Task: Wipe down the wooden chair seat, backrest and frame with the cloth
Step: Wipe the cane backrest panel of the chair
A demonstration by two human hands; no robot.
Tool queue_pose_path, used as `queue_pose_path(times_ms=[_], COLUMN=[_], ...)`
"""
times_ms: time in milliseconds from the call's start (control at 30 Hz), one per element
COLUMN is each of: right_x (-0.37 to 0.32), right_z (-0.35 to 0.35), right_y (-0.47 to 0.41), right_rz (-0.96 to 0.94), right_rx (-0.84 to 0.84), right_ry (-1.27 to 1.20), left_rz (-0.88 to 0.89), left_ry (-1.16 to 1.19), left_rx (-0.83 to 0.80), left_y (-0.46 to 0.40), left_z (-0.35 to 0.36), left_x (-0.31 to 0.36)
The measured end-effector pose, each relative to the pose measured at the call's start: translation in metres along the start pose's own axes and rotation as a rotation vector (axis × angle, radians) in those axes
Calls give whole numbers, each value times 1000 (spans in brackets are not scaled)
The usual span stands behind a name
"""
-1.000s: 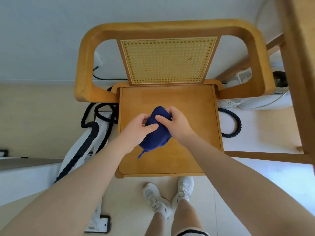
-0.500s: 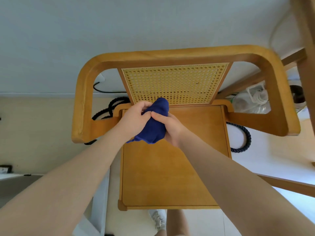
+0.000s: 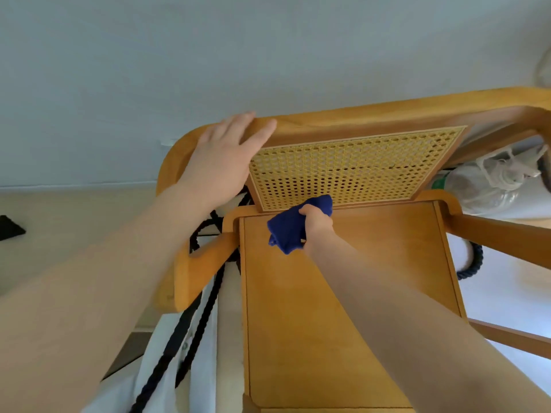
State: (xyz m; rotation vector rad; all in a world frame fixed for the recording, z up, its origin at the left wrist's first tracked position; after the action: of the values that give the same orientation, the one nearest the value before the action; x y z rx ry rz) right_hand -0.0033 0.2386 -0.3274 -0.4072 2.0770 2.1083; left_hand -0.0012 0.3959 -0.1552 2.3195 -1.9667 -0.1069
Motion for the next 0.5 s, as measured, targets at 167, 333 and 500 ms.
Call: queue_pose_path(times_ms=[167, 333, 500], right_x=[11, 31, 28], right_z=[15, 36, 65], right_y=[-15, -35, -46], right_rz=[-16, 1, -61], right_rx=[48, 135, 68], right_ry=[-8, 15, -80], left_rz=[76, 88, 194], left_ry=[-98, 31, 198], left_rx=[120, 103, 188], left_y=[-5, -10, -7], left_z=[-4, 4, 6], left_x=[-19, -58, -61])
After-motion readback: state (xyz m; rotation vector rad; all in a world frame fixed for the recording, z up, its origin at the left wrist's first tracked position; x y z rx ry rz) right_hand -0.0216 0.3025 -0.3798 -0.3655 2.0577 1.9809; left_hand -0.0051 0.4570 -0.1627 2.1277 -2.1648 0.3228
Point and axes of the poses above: each hand's wrist, its own y-axis away from the middle knuckle, its own z-axis out of the palm, x = y × z, the point moved 5 cm from there along -y, towards the middle knuckle, and after that the axes turned 1 degree about x, right-handed, at the moved point
